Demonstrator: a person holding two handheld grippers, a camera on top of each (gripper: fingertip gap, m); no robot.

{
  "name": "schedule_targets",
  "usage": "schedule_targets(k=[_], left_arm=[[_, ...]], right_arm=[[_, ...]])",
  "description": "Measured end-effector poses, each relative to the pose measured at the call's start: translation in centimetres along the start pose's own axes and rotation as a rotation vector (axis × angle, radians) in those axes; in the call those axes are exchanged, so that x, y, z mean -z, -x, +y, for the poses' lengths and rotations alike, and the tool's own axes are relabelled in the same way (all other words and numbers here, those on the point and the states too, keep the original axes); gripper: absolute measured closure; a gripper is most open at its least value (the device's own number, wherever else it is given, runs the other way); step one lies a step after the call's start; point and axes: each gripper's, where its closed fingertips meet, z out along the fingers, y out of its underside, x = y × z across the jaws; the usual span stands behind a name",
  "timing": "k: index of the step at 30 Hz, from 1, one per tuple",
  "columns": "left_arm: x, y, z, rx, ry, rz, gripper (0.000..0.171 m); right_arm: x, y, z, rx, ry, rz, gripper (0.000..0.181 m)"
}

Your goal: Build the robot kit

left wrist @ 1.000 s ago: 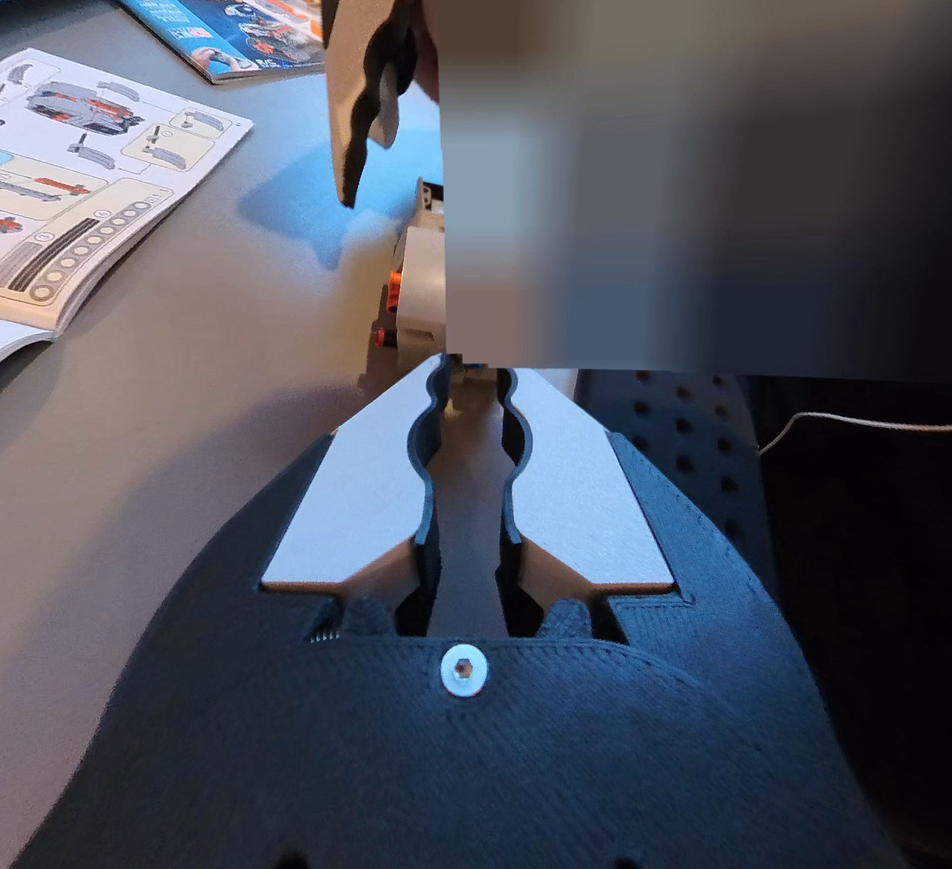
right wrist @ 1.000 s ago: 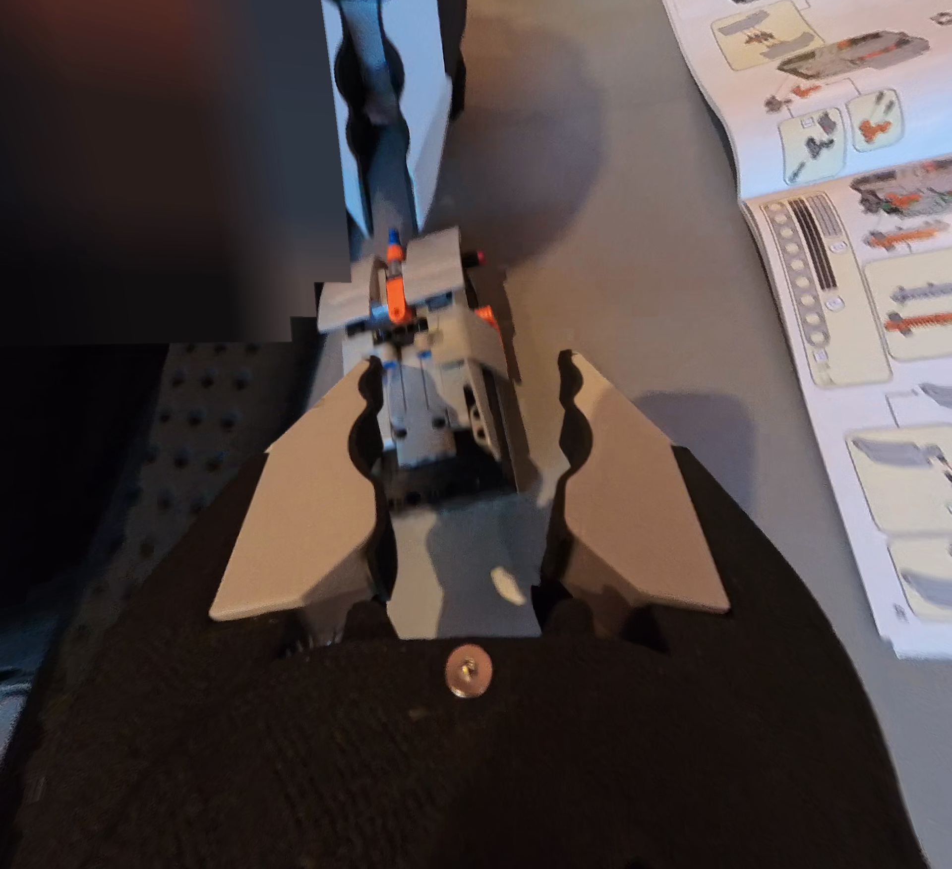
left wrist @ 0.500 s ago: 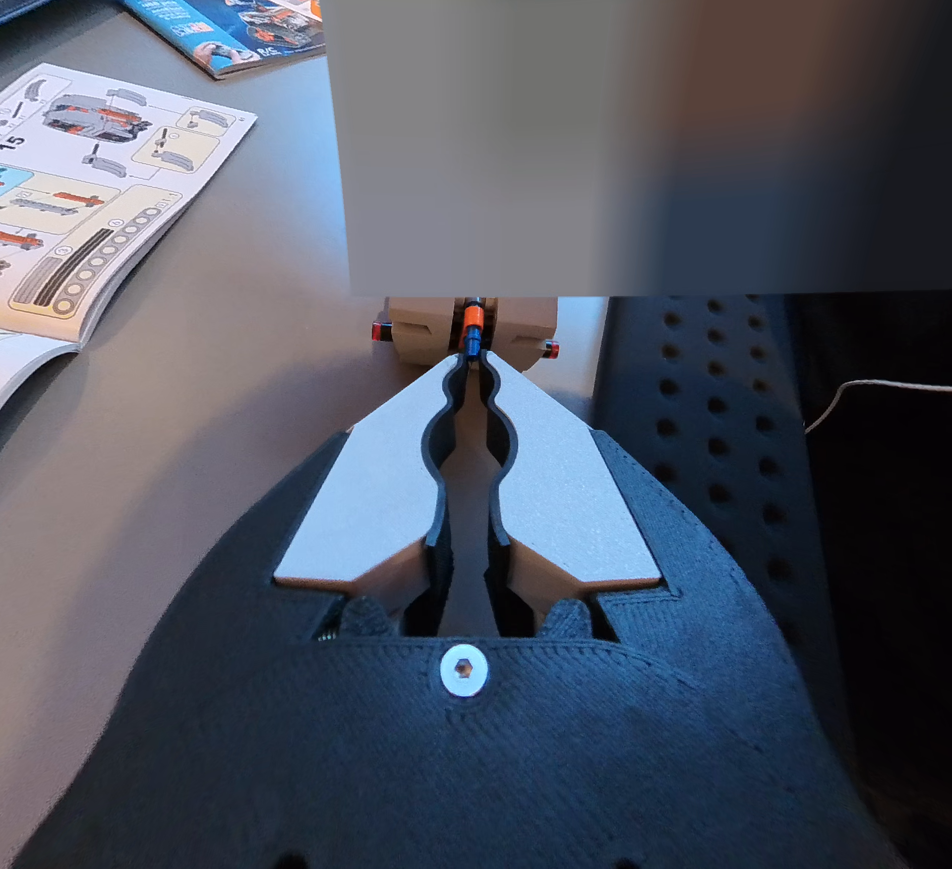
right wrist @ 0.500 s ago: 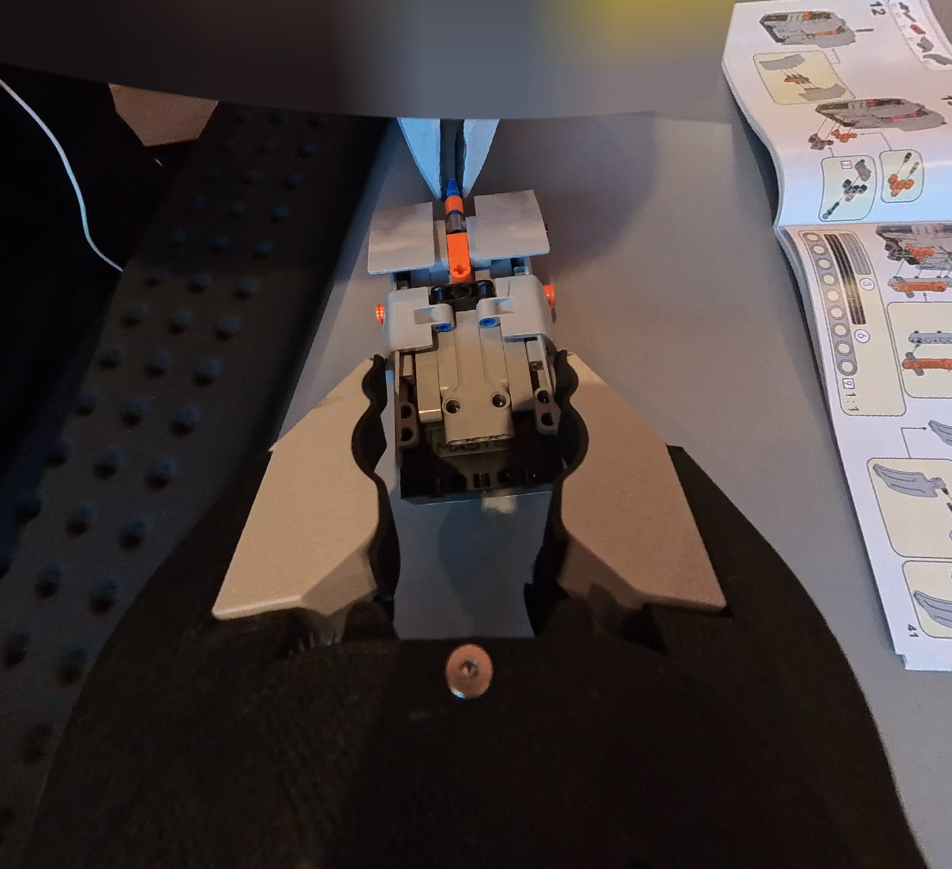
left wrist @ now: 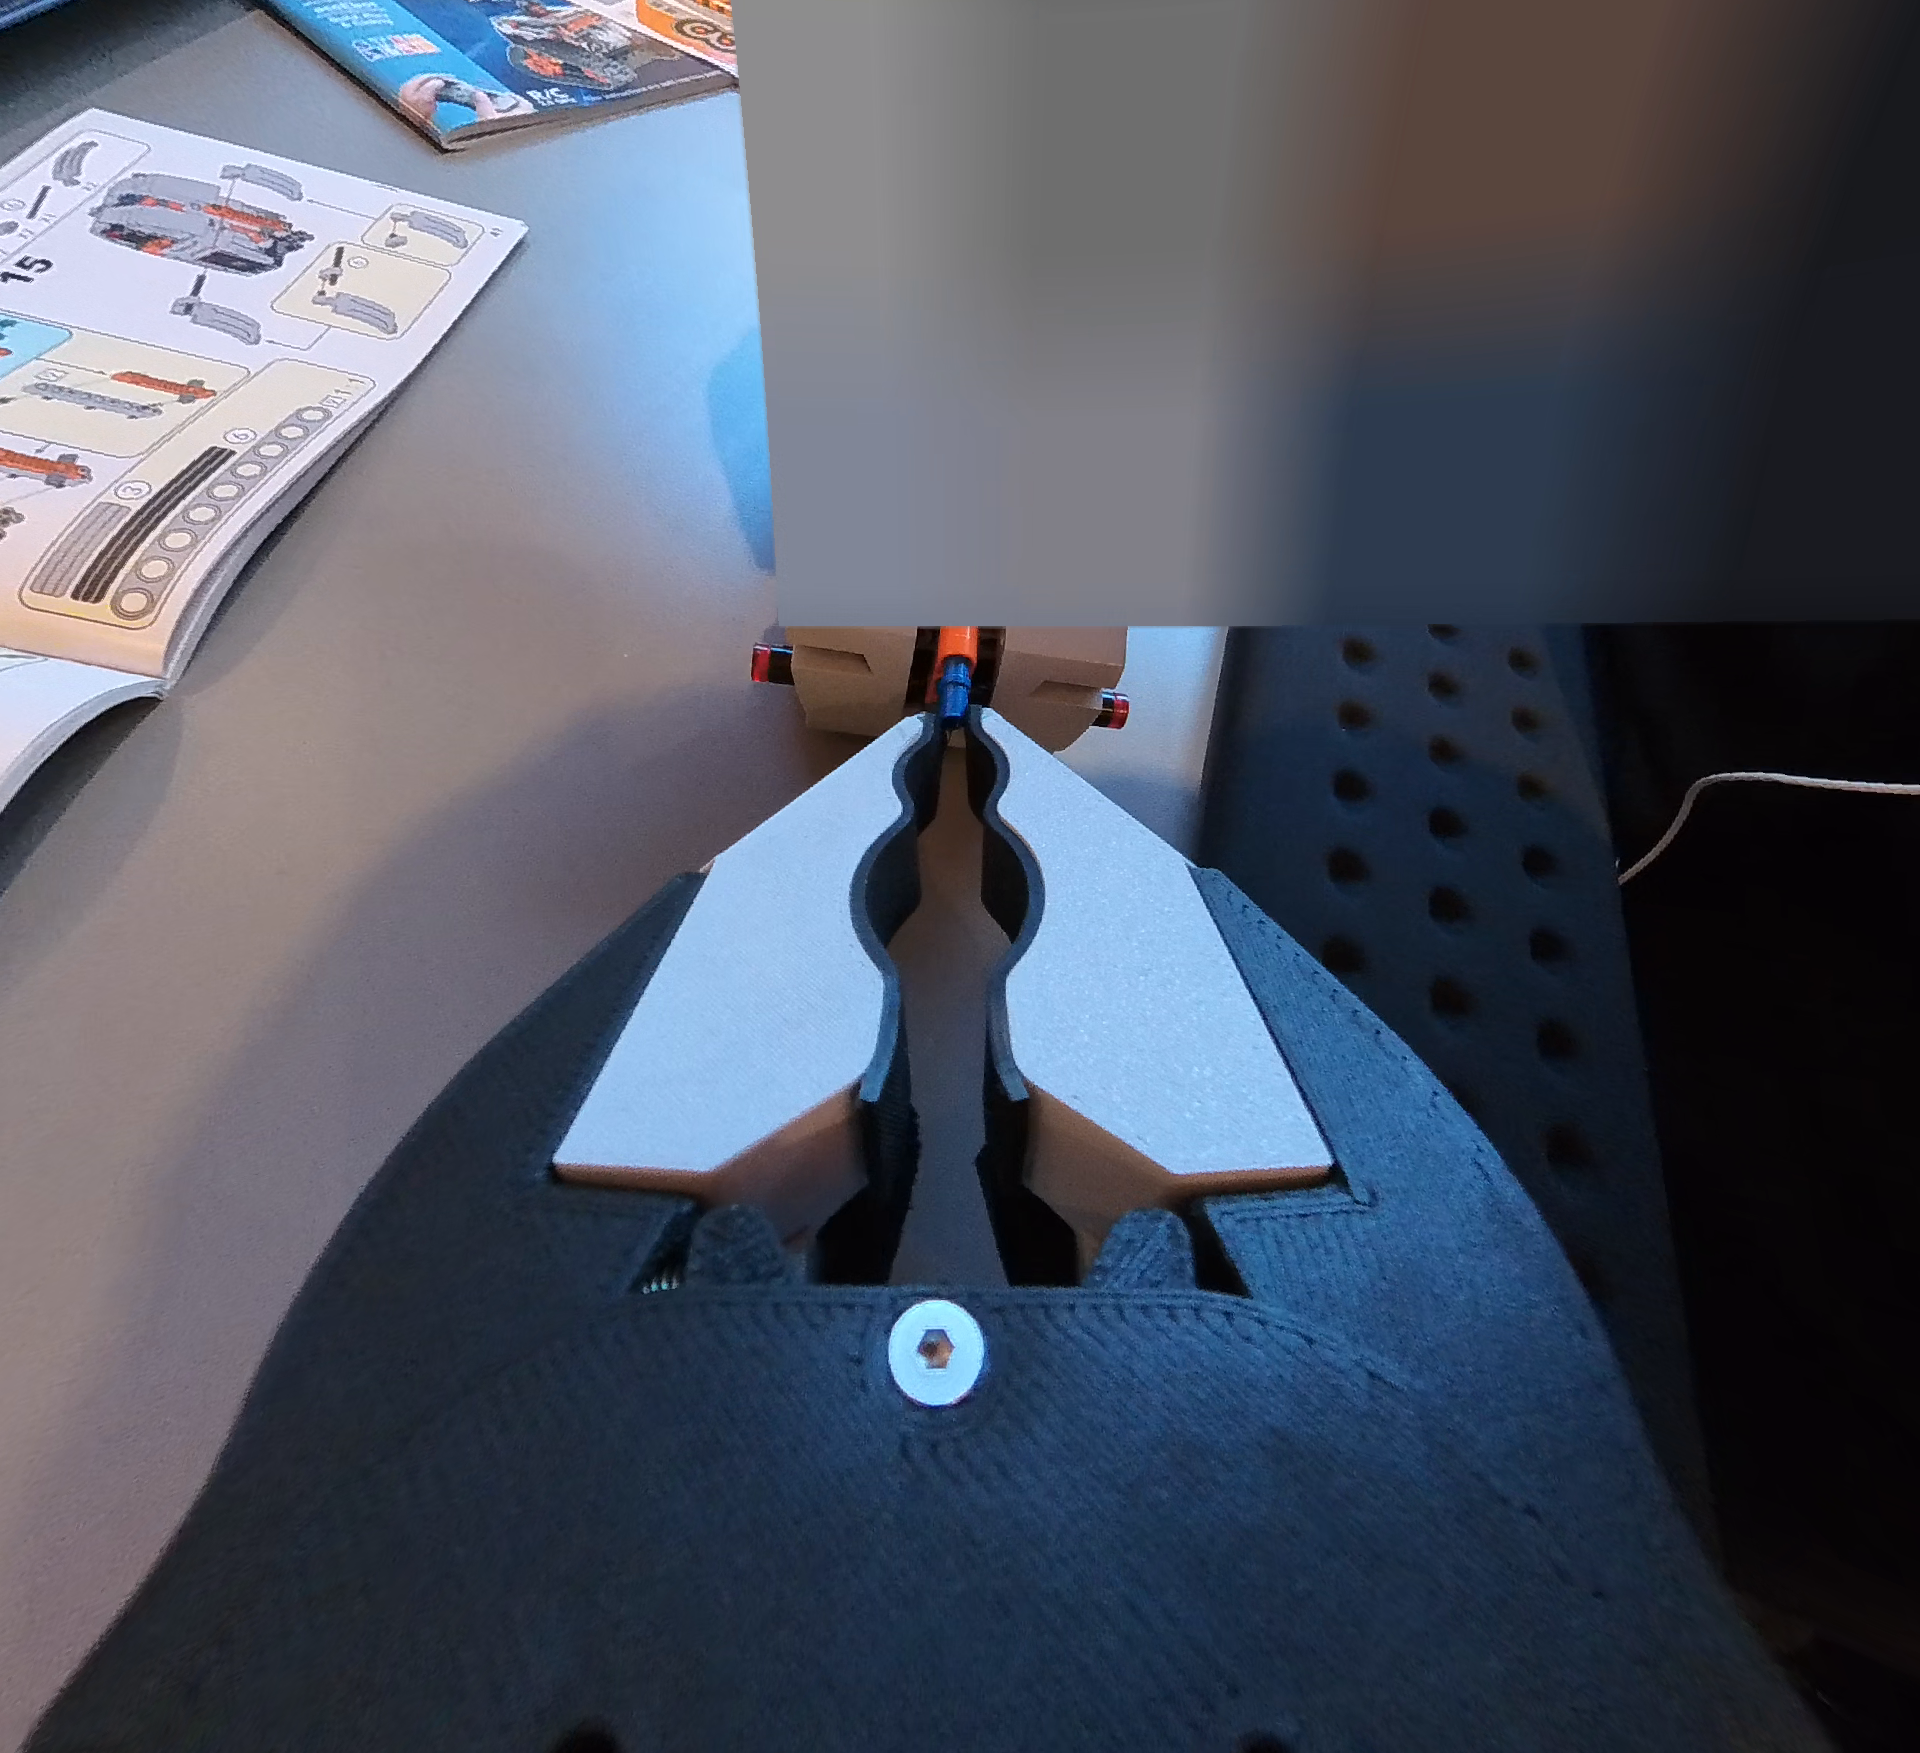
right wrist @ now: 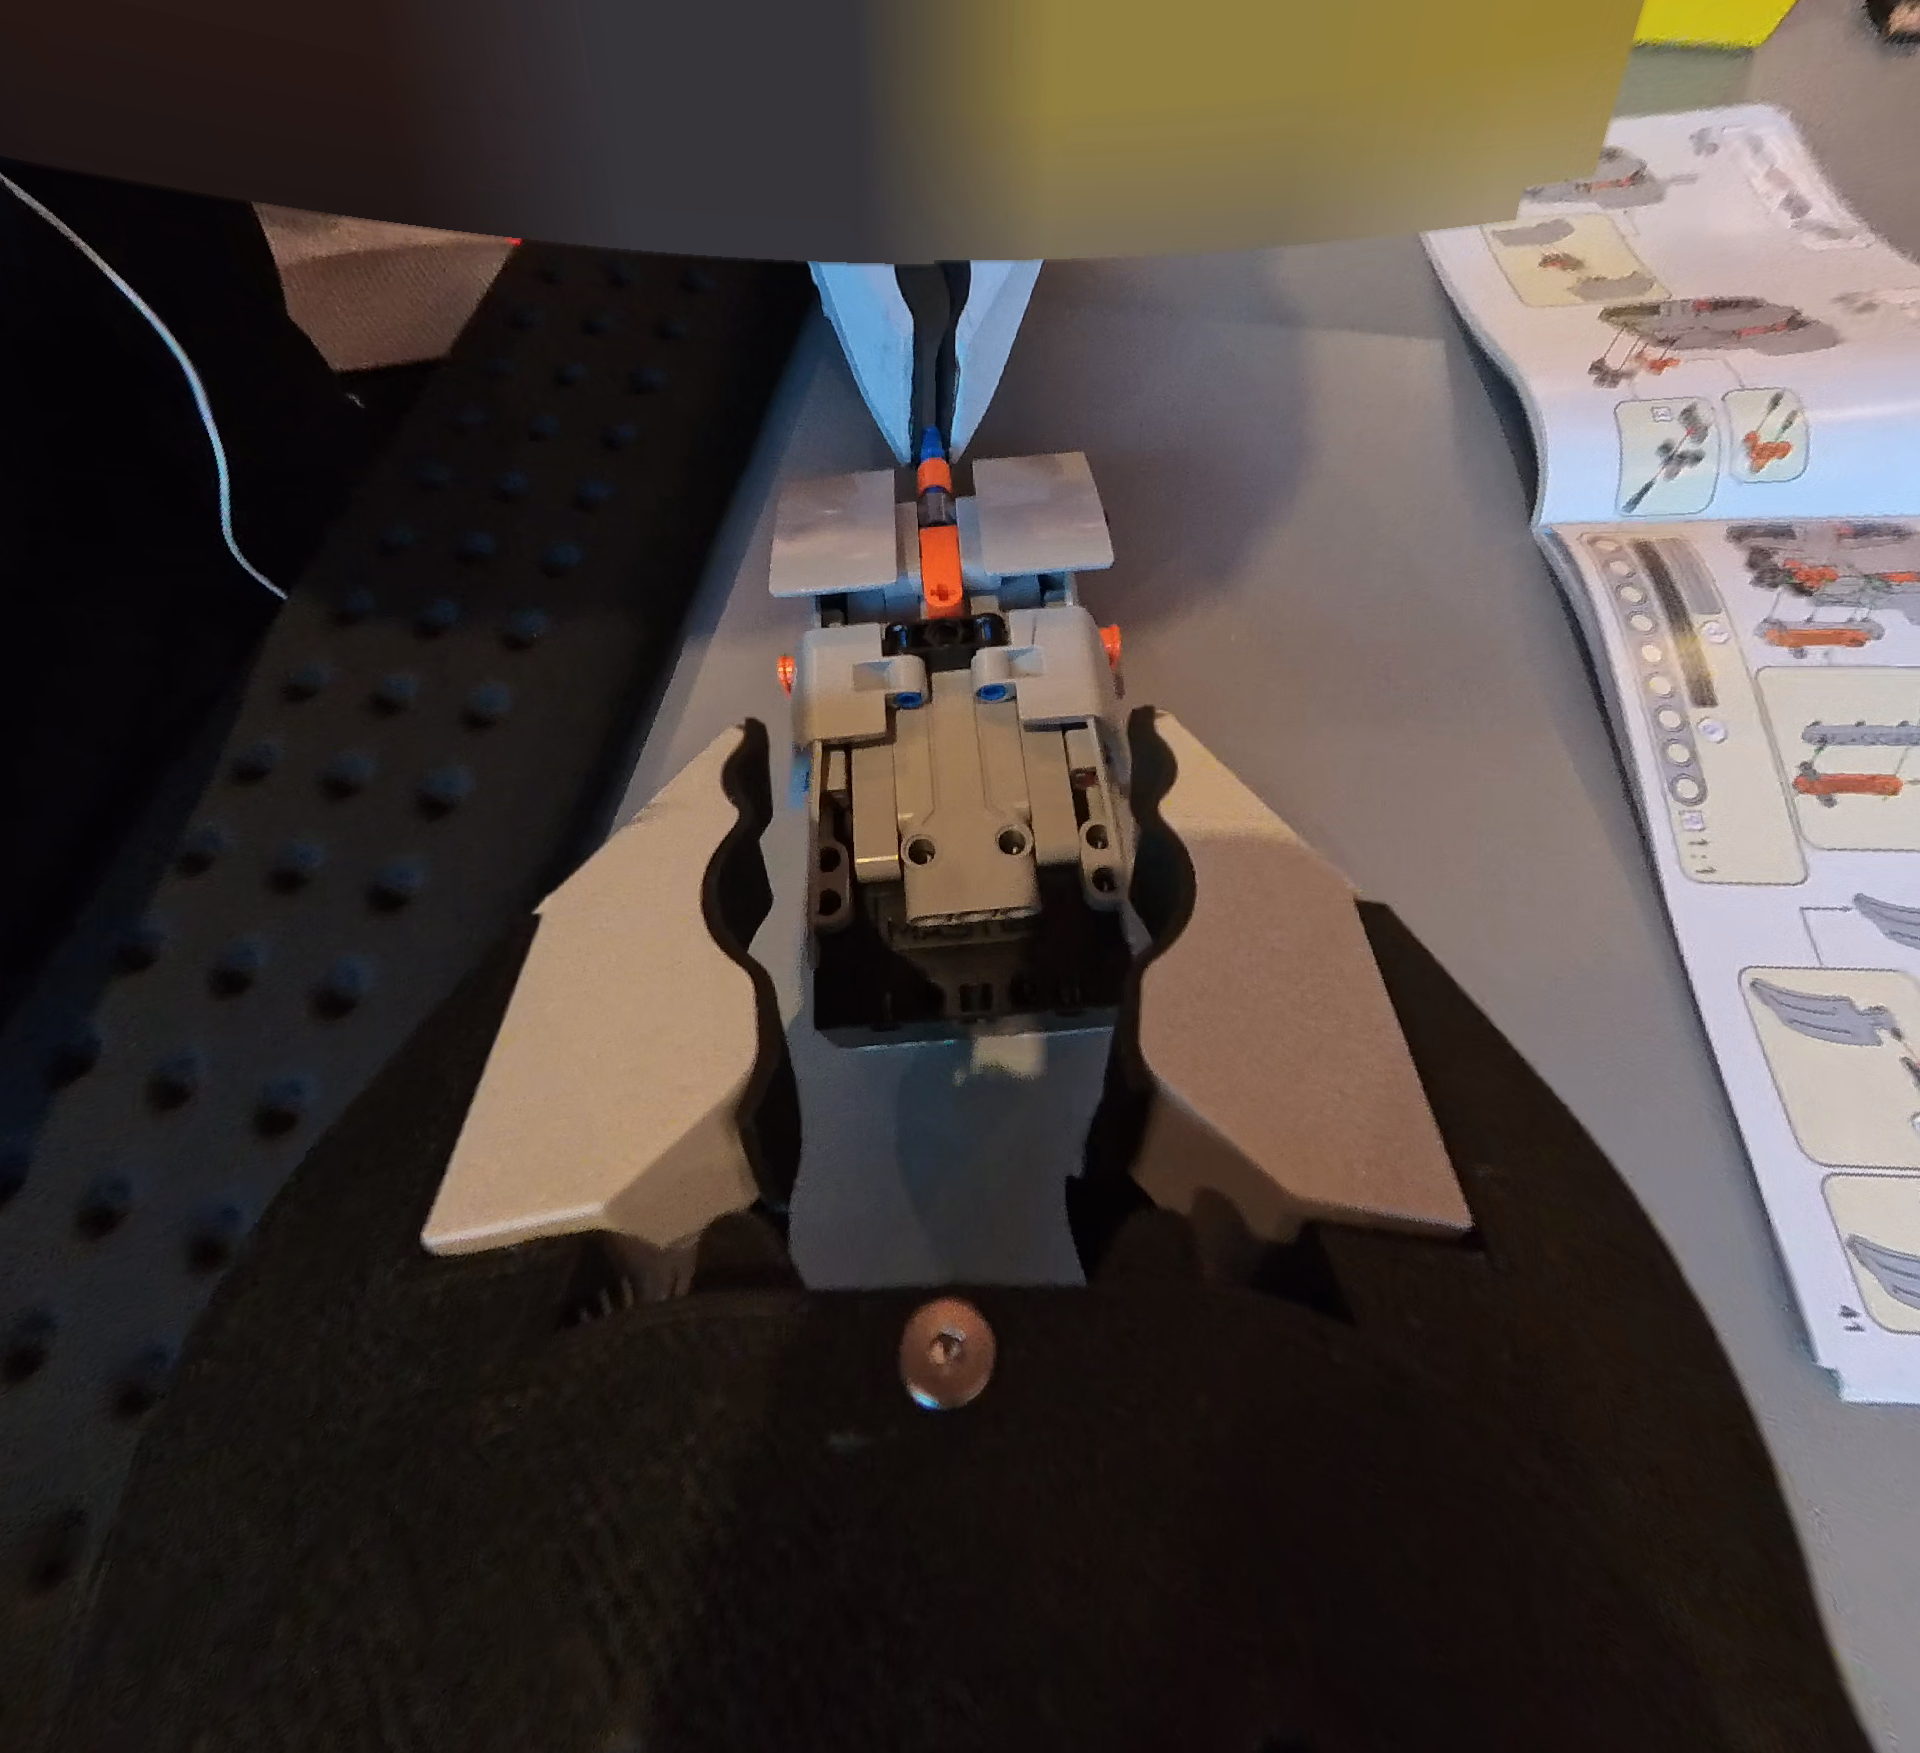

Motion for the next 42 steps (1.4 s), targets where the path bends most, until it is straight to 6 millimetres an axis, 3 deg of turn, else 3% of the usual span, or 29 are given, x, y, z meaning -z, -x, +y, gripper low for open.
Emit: schedule_targets(k=[2,42], left_arm=[[0.00,0.07,0.00,0.005,0.000,-0.001,0.171],[-0.17,0.41,-0.21,-0.016,0.050,-0.037,0.171]], right_arm=[[-0.38,-0.36,0.77,-0.006,0.044,0.013,0.112],[-0.77,-0.31,0.69,-0.031,0.069,0.011,0.117]])
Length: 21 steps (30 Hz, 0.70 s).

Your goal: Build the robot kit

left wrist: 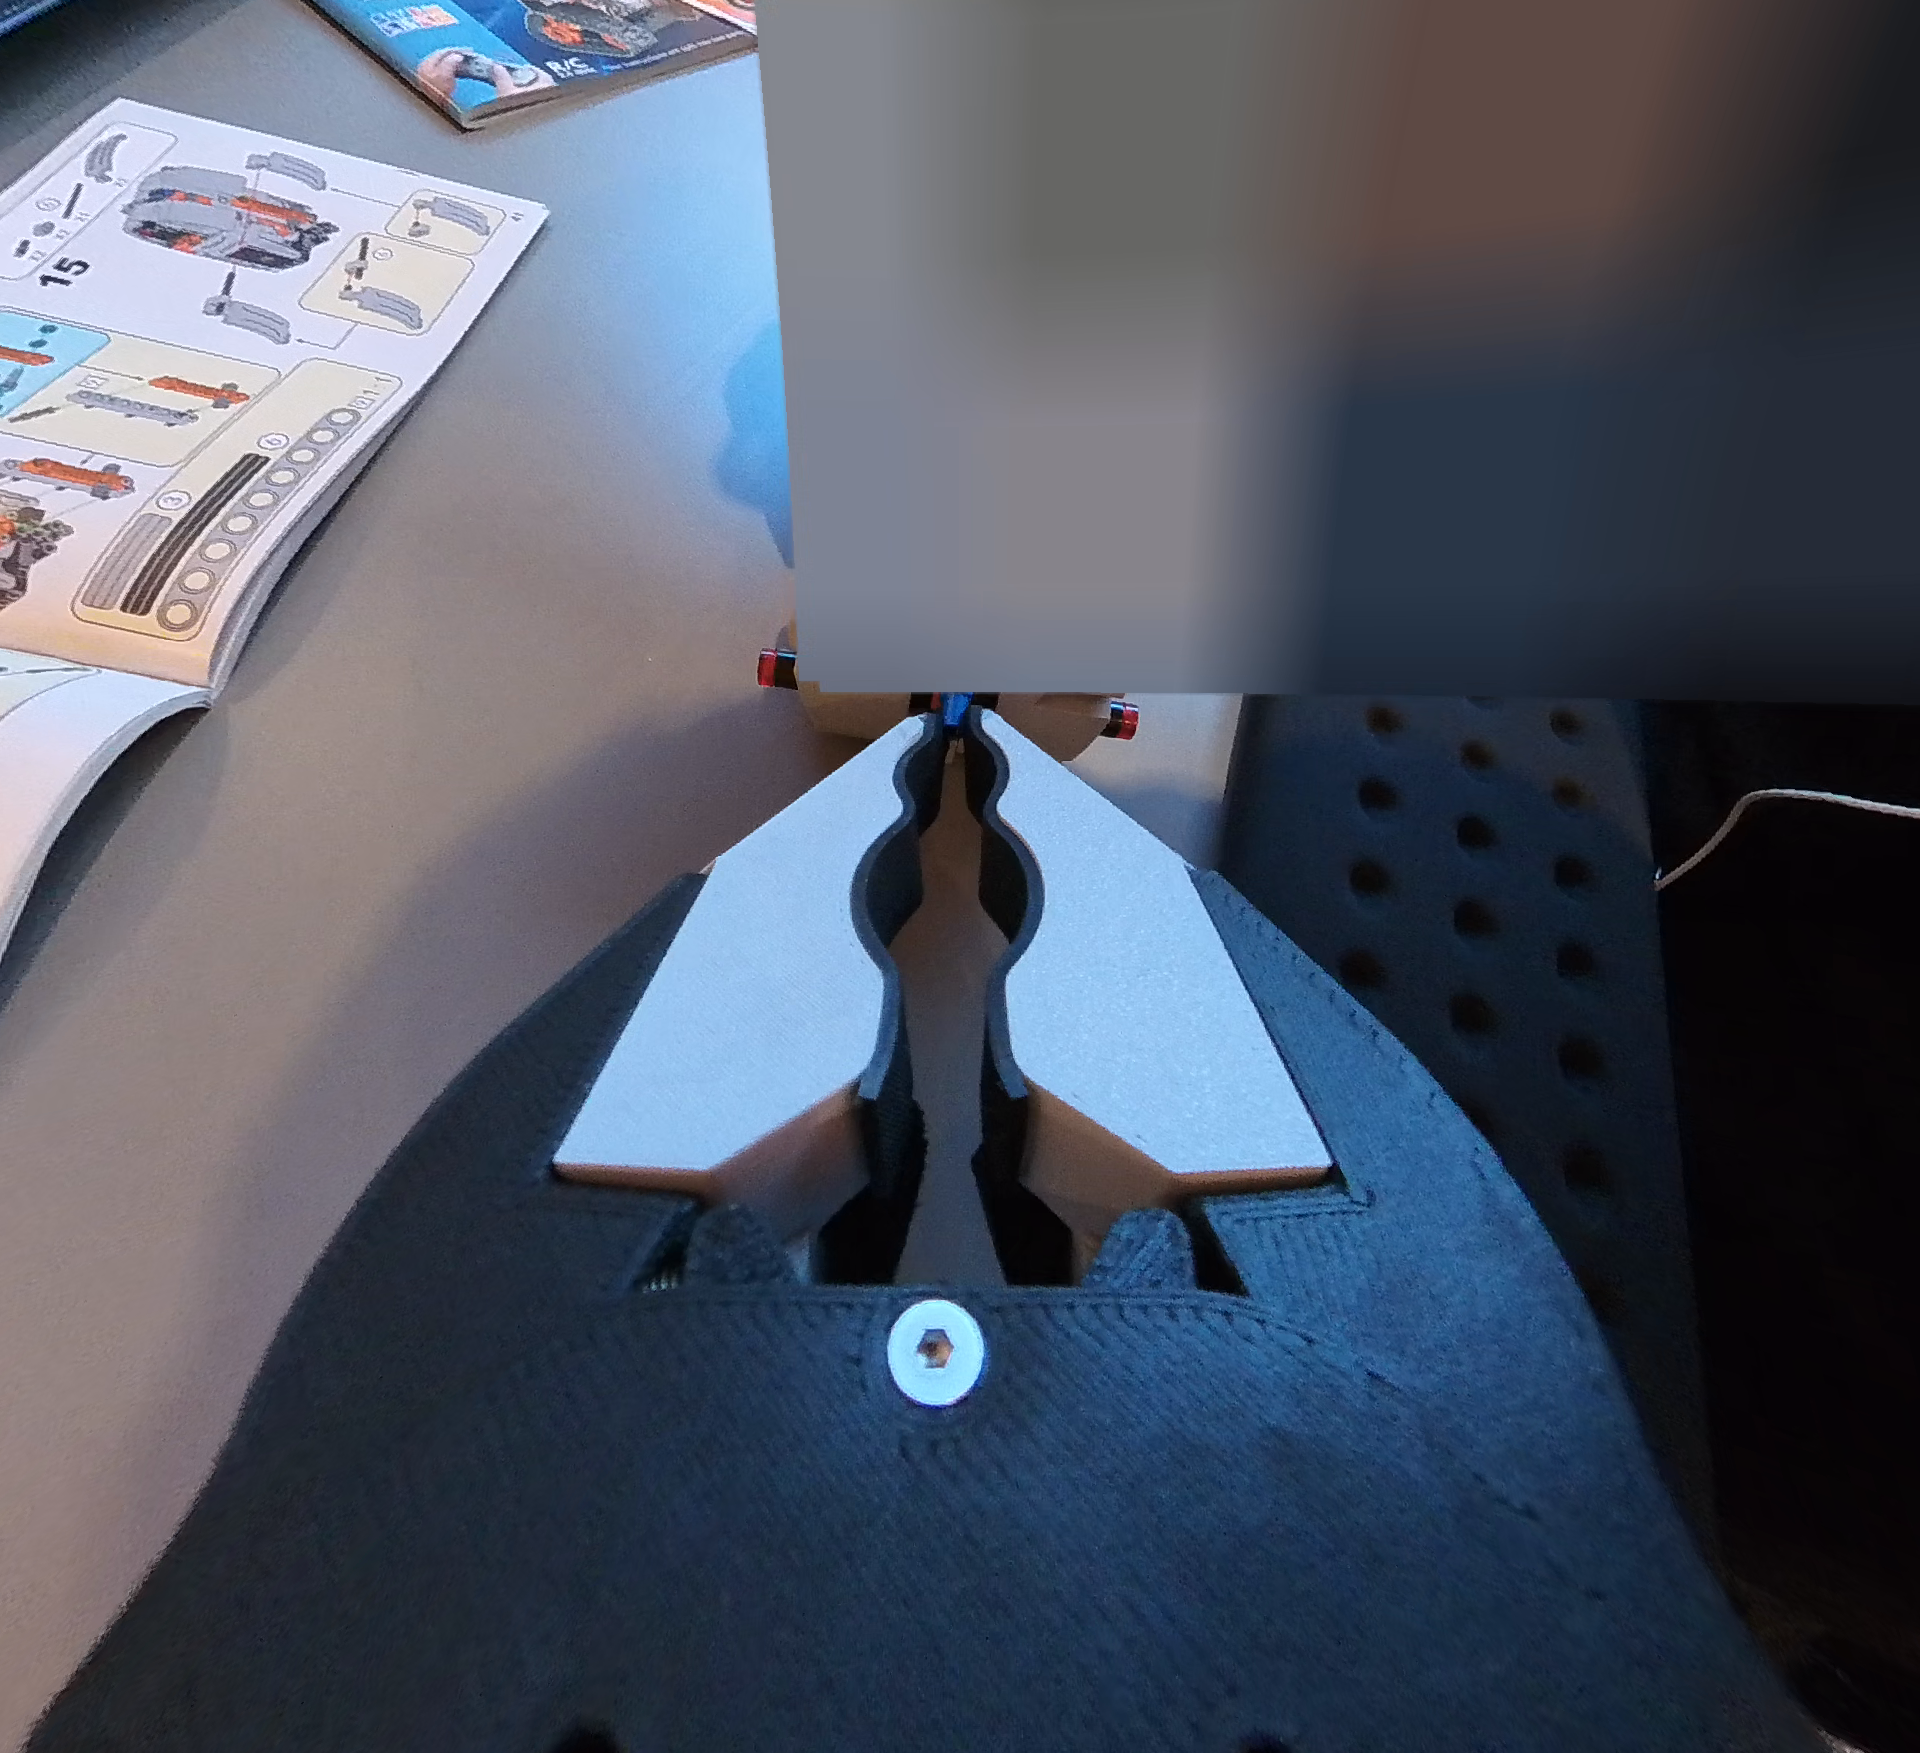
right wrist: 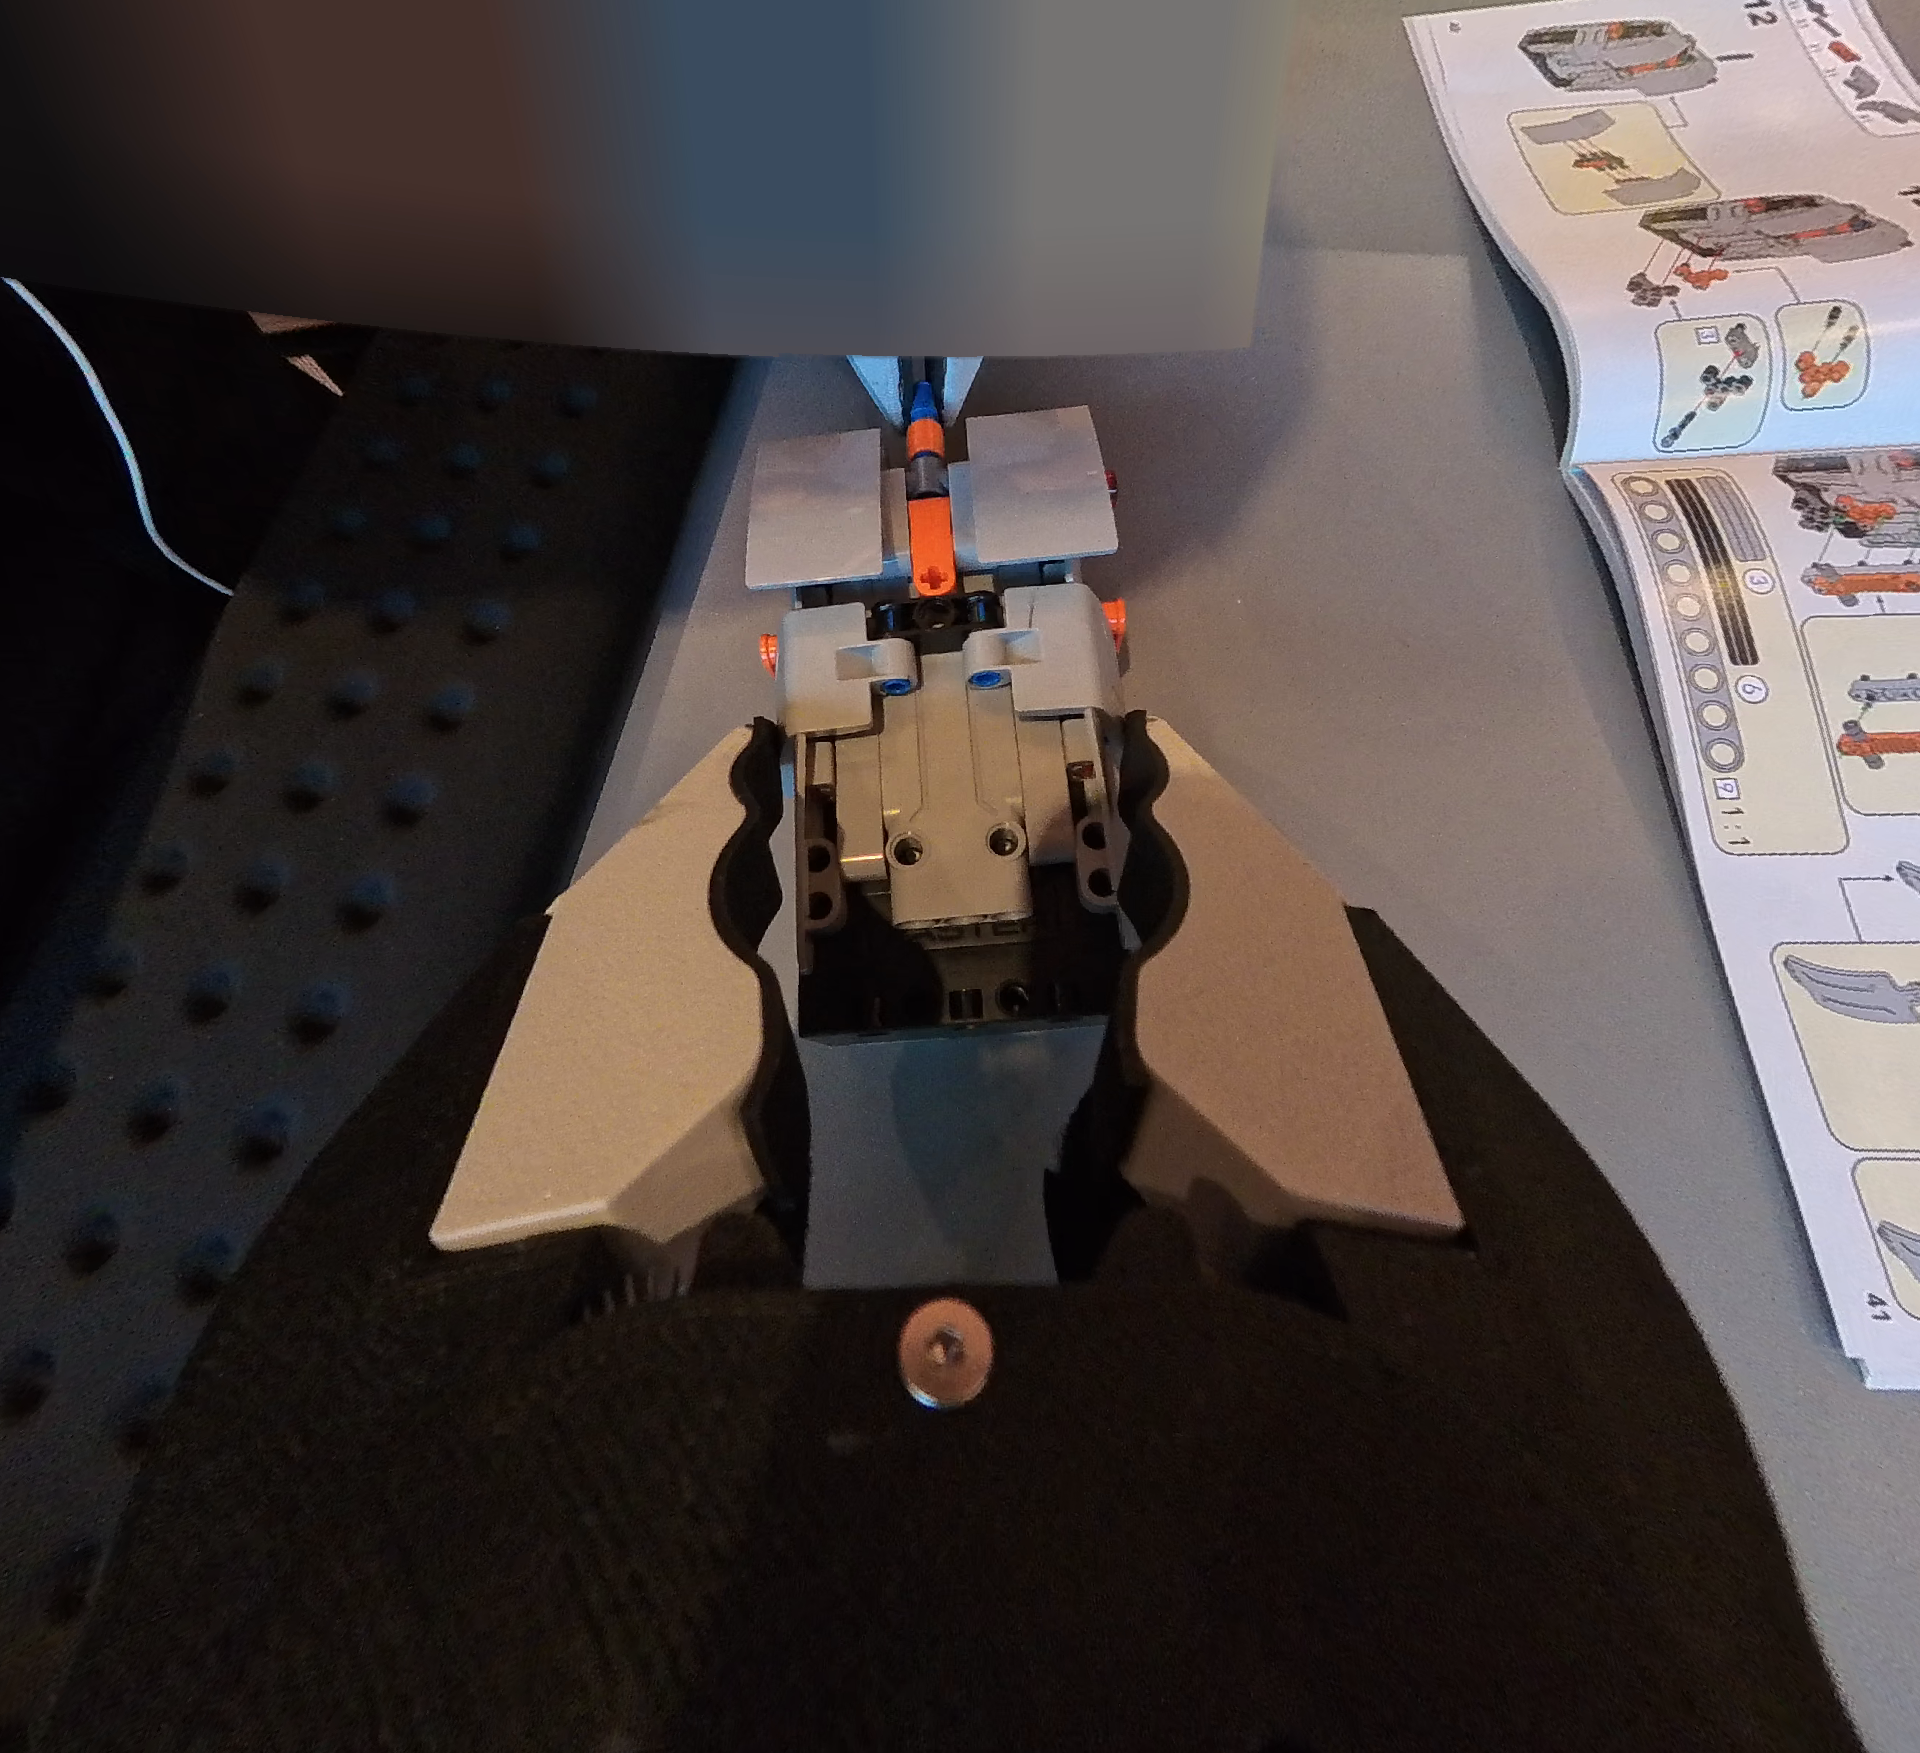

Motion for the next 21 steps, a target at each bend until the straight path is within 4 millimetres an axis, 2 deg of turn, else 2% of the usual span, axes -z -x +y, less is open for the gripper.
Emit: schedule_targets(k=[7,12,15,21], left_arm=[[0.5,0.0,0.2,0.099,-0.052,0.052,0.171],[0.7,0.0,0.5,0.094,-0.042,0.076,0.171],[0.9,-0.2,0.5,0.092,-0.047,0.097,0.171],[1.1,-0.3,0.6,0.050,-0.037,0.108,0.171]], right_arm=[[-0.2,-0.1,-0.1,-0.031,-0.033,-0.002,0.115],[0.3,0.1,-0.8,-0.059,-0.093,-0.037,0.115],[0.8,-0.1,-1.4,-0.088,-0.143,-0.054,0.122],[0.1,0.0,-1.2,-0.061,-0.108,-0.055,0.121]])
